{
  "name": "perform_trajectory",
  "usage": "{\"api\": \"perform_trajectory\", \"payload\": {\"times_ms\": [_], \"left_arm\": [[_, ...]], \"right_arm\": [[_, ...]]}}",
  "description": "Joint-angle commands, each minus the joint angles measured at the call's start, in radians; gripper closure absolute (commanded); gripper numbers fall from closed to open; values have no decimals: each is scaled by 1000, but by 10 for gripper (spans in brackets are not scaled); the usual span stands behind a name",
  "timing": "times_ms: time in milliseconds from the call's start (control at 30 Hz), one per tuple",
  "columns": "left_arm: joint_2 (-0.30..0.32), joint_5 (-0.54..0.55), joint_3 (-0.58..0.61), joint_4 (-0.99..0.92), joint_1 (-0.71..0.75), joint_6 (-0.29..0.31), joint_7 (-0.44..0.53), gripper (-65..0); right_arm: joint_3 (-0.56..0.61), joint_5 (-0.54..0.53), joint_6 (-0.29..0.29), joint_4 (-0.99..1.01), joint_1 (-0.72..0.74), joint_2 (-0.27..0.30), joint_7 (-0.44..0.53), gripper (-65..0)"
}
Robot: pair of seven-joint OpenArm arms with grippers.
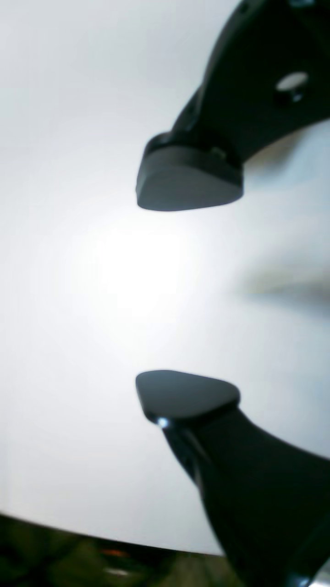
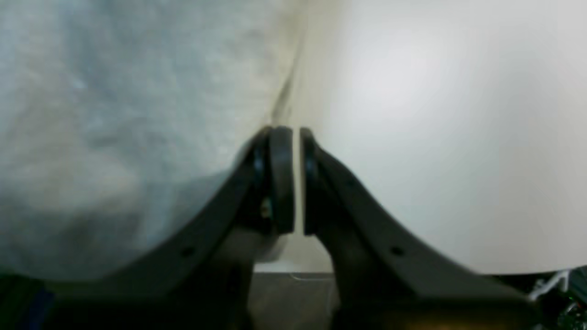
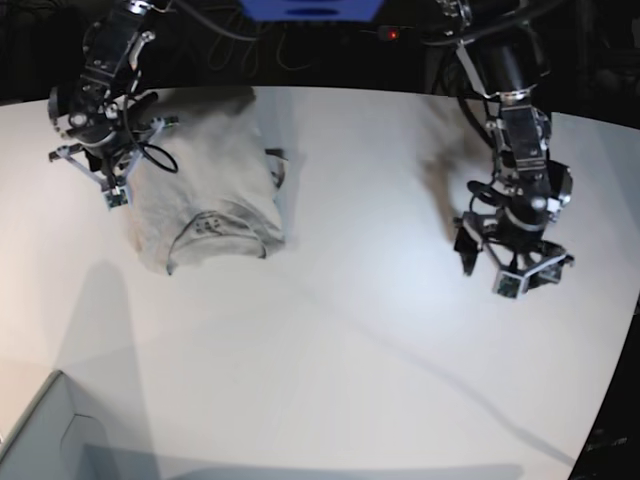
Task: Layout the t-shirt on the table in an organized manner, then fold the t-shirt properly
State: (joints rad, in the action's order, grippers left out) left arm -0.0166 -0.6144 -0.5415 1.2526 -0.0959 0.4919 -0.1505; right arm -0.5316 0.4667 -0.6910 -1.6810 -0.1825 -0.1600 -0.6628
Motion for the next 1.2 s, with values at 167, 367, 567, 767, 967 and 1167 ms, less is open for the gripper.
{"api": "perform_trajectory", "payload": {"times_ms": [167,367,567,767,967,1167], "left_arm": [[-1,14,-79,74,61,-3,-42,-521],[-10,14,-87,183,149,-3,-105,-521],[-21,173,-84,352,247,-2,-258,-293],[-19,319,-88,537,359,-2,-550,-5],[-78,319,-90,651,523,-2,-607,0],[-135,322,-90,554,655,-2,-593,0]], "right_arm": [[-2,-7,-7,-12,-56,3,93,-18],[-45,-7,-7,-14,-50,3,100,-18],[-204,-7,-7,-84,-13,3,91,-18],[-302,-7,-7,-103,-91,3,90,-18],[-301,-19,-7,-54,-226,3,91,-18],[-298,-101,-7,178,-275,29,102,-18]]}}
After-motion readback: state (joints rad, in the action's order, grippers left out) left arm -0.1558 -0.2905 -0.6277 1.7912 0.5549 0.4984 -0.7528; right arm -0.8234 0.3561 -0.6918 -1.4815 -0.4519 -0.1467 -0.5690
